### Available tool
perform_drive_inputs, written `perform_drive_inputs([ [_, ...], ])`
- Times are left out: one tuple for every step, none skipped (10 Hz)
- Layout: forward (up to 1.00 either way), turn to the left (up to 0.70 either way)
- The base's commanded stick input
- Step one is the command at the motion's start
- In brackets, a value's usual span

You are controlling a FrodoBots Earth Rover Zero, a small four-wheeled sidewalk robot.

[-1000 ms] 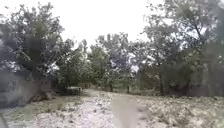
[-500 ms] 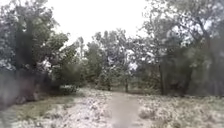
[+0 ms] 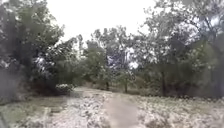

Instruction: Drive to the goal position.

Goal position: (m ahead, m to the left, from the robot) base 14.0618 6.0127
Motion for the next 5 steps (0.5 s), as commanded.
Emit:
perform_drive_inputs([
  [0.85,0.28],
  [0.85,0.05],
  [0.85,0.0],
  [0.85,0.06],
  [0.85,0.34],
])
